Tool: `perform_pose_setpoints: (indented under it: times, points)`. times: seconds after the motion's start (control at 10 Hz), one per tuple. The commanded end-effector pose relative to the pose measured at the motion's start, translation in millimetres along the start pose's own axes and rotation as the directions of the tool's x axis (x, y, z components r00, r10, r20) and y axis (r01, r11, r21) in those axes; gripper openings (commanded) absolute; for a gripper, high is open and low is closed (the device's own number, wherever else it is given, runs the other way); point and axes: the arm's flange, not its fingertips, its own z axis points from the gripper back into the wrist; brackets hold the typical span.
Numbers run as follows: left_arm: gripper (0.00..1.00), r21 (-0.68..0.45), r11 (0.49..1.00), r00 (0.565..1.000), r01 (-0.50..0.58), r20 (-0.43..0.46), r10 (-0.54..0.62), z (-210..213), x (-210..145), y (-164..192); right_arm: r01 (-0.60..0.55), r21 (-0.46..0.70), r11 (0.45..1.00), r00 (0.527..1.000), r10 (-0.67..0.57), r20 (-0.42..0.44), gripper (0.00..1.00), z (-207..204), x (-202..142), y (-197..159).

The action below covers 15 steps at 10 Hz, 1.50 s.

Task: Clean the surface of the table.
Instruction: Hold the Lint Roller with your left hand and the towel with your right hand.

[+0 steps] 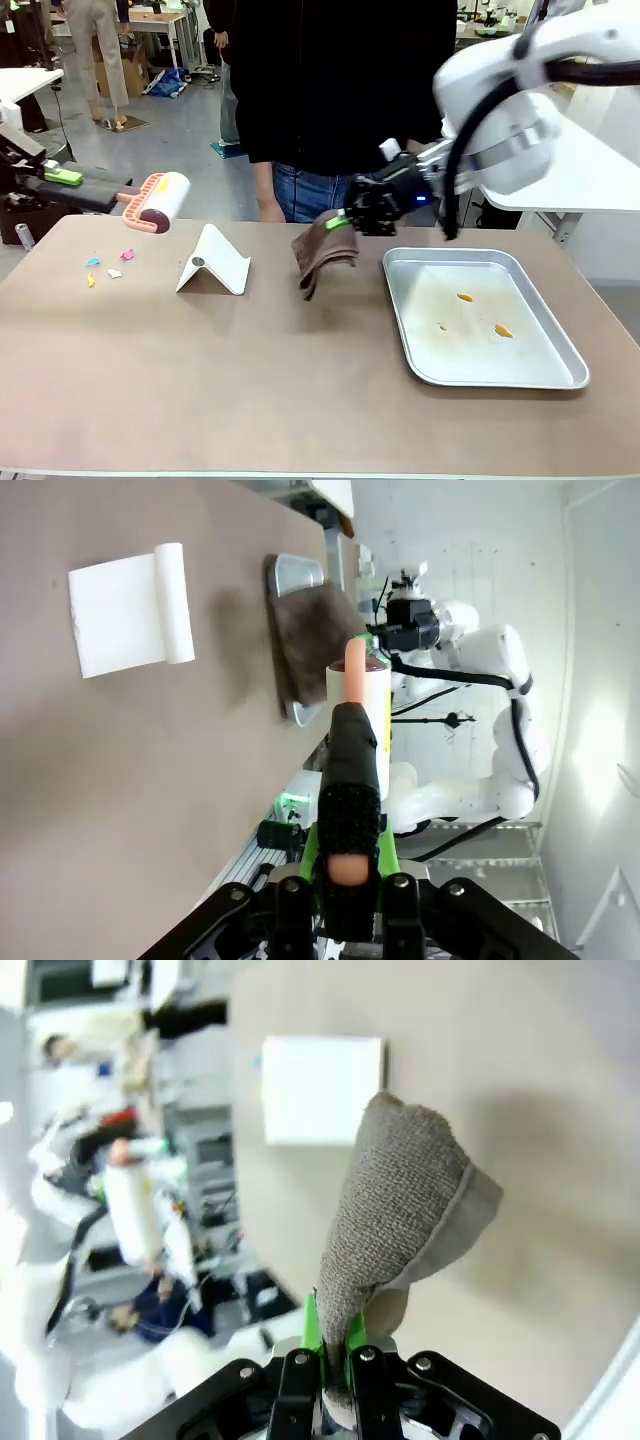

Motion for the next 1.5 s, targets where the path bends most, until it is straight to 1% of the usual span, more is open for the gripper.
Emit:
perform_pose_setpoints:
  times: [0.0,0.1,0.2,0.3,0.4,0.5,0.6,0.7,0.8,0.9,1.0,1.1,1.3,1.4]
  points:
    - [0.23,-0.062,0.998,1.000,0.004,0.026,-0.003,31,-17,4,-0.006,0.100,0.995,1.000,0.008,-0.026,0.09,62,-46,-37]
    - [0.23,-0.075,0.997,0.998,-0.019,0.065,0.024,47,-25,10,-0.016,0.170,0.985,1.000,0.014,0.014,0.09,91,-59,-47]
    - [0.23,-0.089,0.996,0.998,-0.027,0.060,0.033,62,-31,17,-0.041,0.227,0.973,0.998,0.028,0.058,0.09,119,-73,-57]
    - [0.23,-0.105,0.994,0.999,-0.028,0.018,0.030,78,-34,29,-0.047,0.280,0.959,0.994,0.018,0.105,0.09,149,-85,-72]
    - [0.23,-0.116,0.991,0.998,-0.067,0.002,0.068,93,-36,42,-0.064,0.328,0.942,0.988,0.013,0.153,0.09,175,-94,-83]
    - [0.23,-0.106,0.990,0.995,-0.089,0.033,0.093,106,-40,56,-0.080,0.366,0.927,0.978,0.002,0.209,0.09,198,-104,-93]
    - [0.23,-0.116,0.990,0.994,-0.081,0.060,0.088,120,-47,69,-0.079,0.390,0.917,0.965,-0.029,0.262,0.09,219,-114,-102]
    - [0.23,-0.119,0.992,0.997,-0.040,0.061,0.047,132,-56,79,-0.080,0.417,0.906,0.947,-0.061,0.314,0.09,237,-125,-111]
    - [0.23,-0.145,0.989,0.998,0.010,0.066,0.000,138,-61,83,-0.082,0.439,0.895,0.934,-0.084,0.347,0.09,248,-130,-120]
    - [0.23,-0.175,0.982,0.996,0.068,0.063,-0.058,142,-65,86,-0.065,0.447,0.892,0.928,-0.110,0.355,0.09,251,-132,-128]
    - [0.23,-0.182,0.980,0.994,0.085,0.080,-0.072,145,-69,86,-0.073,0.463,0.883,0.920,-0.120,0.374,0.09,250,-135,-137]
    - [0.23,-0.168,0.984,0.995,0.068,0.087,-0.054,142,-69,83,-0.075,0.466,0.882,0.916,-0.124,0.382,0.09,249,-136,-141]
    - [0.23,-0.143,0.989,0.998,0.040,0.060,-0.031,135,-66,79,-0.088,0.454,0.887,0.897,-0.128,0.424,0.09,247,-139,-146]
    - [0.23,-0.115,0.993,0.998,-0.038,0.039,0.043,129,-62,76,-0.068,0.431,0.900,0.879,-0.151,0.453,0.09,246,-139,-146]
